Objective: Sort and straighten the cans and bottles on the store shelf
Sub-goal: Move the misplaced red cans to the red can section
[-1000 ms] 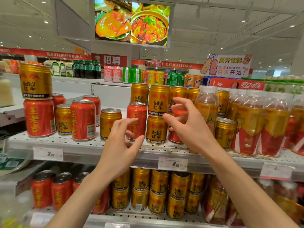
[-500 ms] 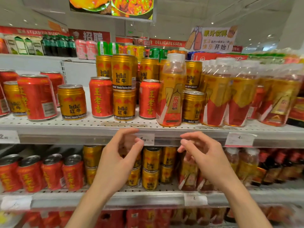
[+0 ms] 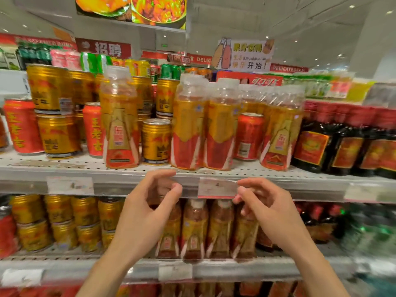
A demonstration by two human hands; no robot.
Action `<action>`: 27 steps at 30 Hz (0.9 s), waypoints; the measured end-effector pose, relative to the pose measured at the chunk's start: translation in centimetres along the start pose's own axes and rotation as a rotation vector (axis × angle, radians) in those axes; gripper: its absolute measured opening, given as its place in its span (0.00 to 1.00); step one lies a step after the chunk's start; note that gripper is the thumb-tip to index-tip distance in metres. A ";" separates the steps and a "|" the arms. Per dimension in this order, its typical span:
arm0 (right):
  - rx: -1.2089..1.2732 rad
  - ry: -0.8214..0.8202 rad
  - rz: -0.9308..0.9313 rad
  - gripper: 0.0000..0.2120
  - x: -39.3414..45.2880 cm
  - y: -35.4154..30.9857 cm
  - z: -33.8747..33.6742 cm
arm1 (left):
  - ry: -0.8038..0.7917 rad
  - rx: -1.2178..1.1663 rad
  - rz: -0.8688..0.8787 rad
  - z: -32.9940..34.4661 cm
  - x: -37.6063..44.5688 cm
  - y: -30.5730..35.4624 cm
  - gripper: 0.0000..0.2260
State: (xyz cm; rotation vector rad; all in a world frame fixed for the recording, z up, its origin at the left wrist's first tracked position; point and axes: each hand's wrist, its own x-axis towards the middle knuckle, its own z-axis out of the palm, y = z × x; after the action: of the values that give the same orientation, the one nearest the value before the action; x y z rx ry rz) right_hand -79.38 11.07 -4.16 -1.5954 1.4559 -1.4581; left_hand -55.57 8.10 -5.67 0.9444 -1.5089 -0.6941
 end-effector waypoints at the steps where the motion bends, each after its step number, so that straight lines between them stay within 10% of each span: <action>1: -0.015 0.000 -0.014 0.04 0.3 0.0 -0.8 | -0.012 0.012 0.010 0.8 0.2 0.4 0.10; 11: -0.610 0.231 -0.485 0.13 8.5 -4.2 -3.8 | -0.148 0.243 0.230 5.5 4.8 3.6 0.14; 15: -0.889 0.176 -0.402 0.23 12.0 -4.8 -3.2 | -0.176 0.283 0.244 5.9 5.8 3.6 0.15; 27: -0.747 0.154 -0.444 0.18 10.8 -5.9 -4.9 | -0.201 0.265 0.252 5.8 5.6 2.9 0.18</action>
State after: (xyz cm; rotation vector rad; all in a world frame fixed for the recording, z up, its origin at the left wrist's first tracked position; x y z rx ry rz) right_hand -83.58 4.09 6.32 -2.4194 1.9739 -1.3525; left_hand -61.87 4.26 -1.29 0.8785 -1.8939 -0.4222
